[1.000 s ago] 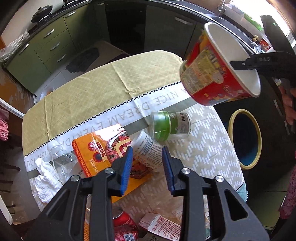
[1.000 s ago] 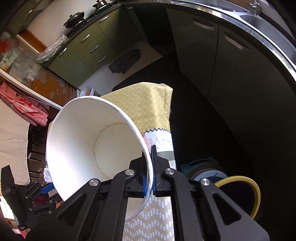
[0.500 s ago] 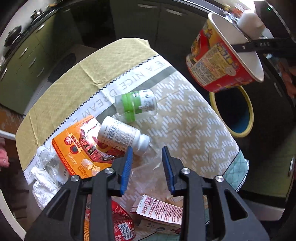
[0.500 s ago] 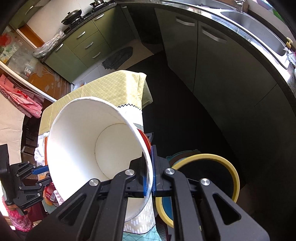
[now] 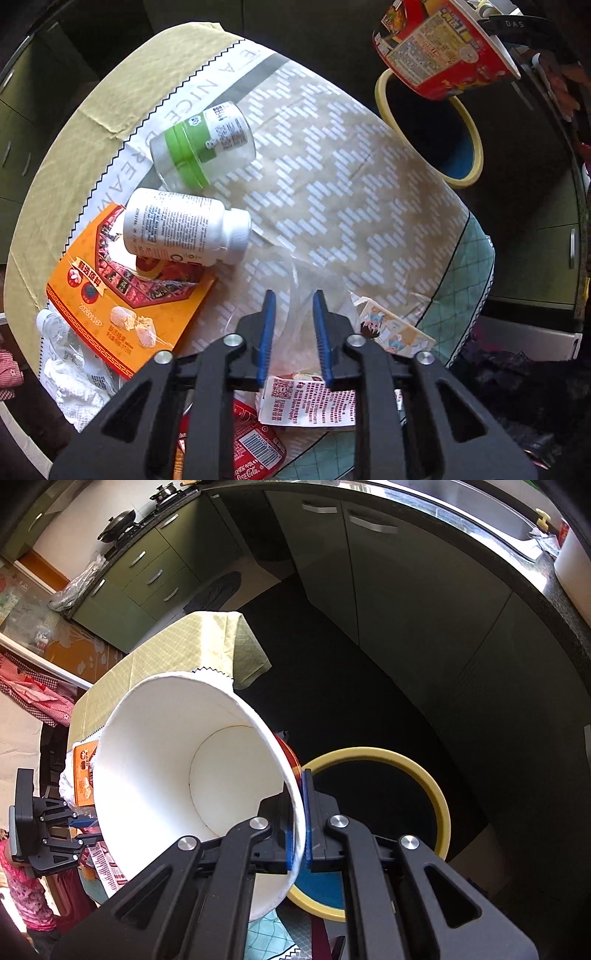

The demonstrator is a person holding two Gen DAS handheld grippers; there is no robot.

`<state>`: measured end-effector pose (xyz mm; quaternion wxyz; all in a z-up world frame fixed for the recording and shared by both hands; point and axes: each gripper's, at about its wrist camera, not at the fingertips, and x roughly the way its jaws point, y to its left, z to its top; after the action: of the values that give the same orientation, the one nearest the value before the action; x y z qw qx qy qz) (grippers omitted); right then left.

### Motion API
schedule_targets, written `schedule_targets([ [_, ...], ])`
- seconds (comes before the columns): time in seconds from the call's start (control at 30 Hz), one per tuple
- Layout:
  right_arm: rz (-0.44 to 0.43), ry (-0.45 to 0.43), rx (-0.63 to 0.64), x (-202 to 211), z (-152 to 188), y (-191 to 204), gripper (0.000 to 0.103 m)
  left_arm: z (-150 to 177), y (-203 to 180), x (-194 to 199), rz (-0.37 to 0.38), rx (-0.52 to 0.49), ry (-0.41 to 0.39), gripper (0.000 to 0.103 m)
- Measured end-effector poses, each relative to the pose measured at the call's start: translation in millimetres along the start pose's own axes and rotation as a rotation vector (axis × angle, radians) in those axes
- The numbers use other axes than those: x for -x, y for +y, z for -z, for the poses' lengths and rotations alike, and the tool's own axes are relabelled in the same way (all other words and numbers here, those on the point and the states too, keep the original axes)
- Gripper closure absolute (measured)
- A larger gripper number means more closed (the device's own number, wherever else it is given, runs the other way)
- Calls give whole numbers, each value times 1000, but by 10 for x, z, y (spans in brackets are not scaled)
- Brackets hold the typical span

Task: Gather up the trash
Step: 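Carry the paper bucket to the yellow-rimmed bin with the right gripper while left gripper grasps the clear plastic cup, then open the right gripper over the bin while left gripper carries the cup there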

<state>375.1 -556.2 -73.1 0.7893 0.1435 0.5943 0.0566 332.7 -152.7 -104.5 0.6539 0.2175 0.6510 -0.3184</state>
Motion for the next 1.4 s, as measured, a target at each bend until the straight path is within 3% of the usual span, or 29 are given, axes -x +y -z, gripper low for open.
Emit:
schedule_targets([
  [0.07,14,11,-26,-52,43,-164,98,9,-14,3,-5,4,-1,98],
  [0.37,129,82,-128,-553,364,-837,98,84,-35,315,-55,58,-105,98],
  [0.63,150,137,-188,-1048,563,-1214,95,-56,-390,600,-83,19,-180,98],
  [0.67,142,138,-200,-1106,564,-1247,93,-101,-473,632,-84,2,-186,98],
  [0.77,144,138,-215,-1251,563,-1384,73,-291,-756,678,-88,-49,-195,98],
  [0.9,131,79,-221,-1099,628,-1532,74,-573,-1100,712,-97,-100,-208,98],
  [1.1,140,-52,-215,-400,845,-1708,76,-1133,-1735,577,-107,-209,-223,98],
  [1.4,172,-93,-217,173,1434,-1974,76,-1953,-2519,-215,-147,-292,-190,98],
])
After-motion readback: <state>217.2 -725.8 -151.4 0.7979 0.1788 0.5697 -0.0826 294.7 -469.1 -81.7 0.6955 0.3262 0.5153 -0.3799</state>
